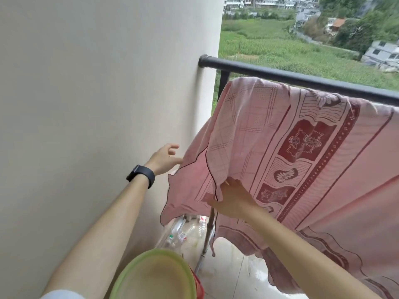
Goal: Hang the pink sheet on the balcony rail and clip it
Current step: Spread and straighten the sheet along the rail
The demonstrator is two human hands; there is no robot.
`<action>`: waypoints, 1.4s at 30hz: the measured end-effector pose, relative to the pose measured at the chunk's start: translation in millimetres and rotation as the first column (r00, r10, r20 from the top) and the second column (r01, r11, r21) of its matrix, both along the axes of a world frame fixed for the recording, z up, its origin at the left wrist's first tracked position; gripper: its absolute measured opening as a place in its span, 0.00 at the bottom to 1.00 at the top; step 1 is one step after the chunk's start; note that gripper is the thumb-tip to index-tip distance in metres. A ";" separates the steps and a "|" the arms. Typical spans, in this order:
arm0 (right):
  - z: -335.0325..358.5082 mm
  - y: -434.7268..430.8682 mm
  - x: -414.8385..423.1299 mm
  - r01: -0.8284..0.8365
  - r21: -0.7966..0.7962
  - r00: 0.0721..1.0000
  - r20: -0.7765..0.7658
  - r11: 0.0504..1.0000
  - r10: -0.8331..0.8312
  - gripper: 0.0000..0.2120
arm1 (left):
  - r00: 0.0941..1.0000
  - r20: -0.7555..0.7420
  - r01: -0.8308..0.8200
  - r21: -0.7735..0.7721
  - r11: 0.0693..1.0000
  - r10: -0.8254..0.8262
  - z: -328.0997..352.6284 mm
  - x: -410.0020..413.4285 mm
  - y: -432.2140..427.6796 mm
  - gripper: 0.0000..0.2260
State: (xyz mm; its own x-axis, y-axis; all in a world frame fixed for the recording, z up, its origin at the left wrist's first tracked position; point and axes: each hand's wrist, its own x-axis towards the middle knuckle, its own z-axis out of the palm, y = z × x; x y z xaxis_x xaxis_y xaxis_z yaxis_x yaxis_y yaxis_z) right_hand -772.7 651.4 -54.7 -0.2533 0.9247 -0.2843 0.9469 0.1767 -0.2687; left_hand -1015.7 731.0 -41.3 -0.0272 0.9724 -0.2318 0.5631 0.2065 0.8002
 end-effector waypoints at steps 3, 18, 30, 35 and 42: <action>46.1 -1.7 7.7 0.003 0.202 1.000 -0.009 0.979 -0.001 0.36 | 0.974 0.225 -0.033 0.185 0.982 -0.010 39.1 27.9 2.2 0.26; 199.0 34.8 93.6 0.093 0.850 0.967 0.048 0.519 -0.252 0.27 | 0.984 0.174 -0.145 0.668 0.730 0.036 157.3 100.5 17.6 0.02; 180.9 -30.3 268.6 0.298 0.863 0.834 -0.027 0.408 -0.552 0.33 | 0.809 -0.586 0.513 0.743 0.429 0.047 165.3 200.6 8.0 0.19; 186.0 -32.1 264.3 0.484 0.798 0.773 -0.198 0.359 -0.602 0.29 | 0.855 -0.504 0.437 0.826 0.356 0.120 153.4 218.4 -3.4 0.18; 181.9 6.8 155.3 0.254 0.825 0.934 -0.075 0.504 -0.349 0.25 | 0.941 -0.339 0.287 0.830 0.479 0.023 170.1 189.8 9.6 0.17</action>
State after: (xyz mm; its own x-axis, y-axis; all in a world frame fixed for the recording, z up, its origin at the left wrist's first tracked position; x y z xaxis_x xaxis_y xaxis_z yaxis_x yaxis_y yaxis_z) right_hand -617.5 658.2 127.2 0.0697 0.7789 0.6232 0.9967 -0.0288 -0.0755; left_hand -826.0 740.6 128.8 0.2118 0.6682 0.7132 0.7339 -0.5906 0.3355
